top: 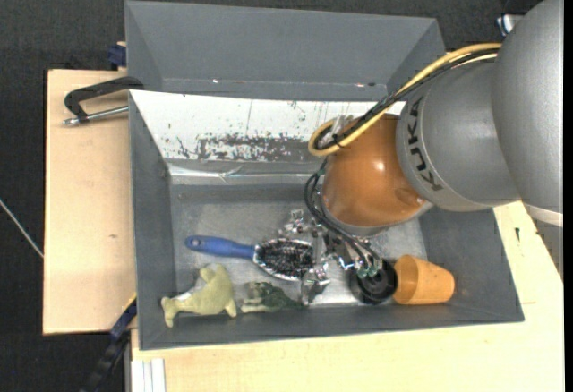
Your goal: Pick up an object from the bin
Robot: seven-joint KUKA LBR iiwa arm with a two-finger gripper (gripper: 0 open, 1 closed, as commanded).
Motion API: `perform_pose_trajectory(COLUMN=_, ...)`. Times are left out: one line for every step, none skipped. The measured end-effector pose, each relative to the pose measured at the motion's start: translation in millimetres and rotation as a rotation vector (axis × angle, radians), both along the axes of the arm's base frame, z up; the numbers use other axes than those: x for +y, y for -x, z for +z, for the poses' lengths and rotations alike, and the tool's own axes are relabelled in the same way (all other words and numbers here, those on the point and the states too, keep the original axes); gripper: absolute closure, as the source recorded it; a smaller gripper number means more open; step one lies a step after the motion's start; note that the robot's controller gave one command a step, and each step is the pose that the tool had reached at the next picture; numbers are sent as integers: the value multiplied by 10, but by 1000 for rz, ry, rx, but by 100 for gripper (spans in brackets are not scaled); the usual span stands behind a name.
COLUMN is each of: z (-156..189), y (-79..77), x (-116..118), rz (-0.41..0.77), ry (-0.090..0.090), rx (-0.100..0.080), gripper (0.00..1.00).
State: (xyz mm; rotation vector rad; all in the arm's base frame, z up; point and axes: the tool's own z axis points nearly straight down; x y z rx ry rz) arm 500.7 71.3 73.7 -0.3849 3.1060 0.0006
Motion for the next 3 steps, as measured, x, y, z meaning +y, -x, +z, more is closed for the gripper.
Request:
perform_pose_trajectory(z=4, y=-21, x=-16, rz=-3, ry=-2, rx=-6, gripper=100)
perform_pose_trajectory(z=1446, y=-147, x=98, rz=21, ry=0, rx=0, gripper=100)
perform_pose_trajectory(z=1819, y=-200, x=405, rz=65, ry=-2, rx=2, gripper=100)
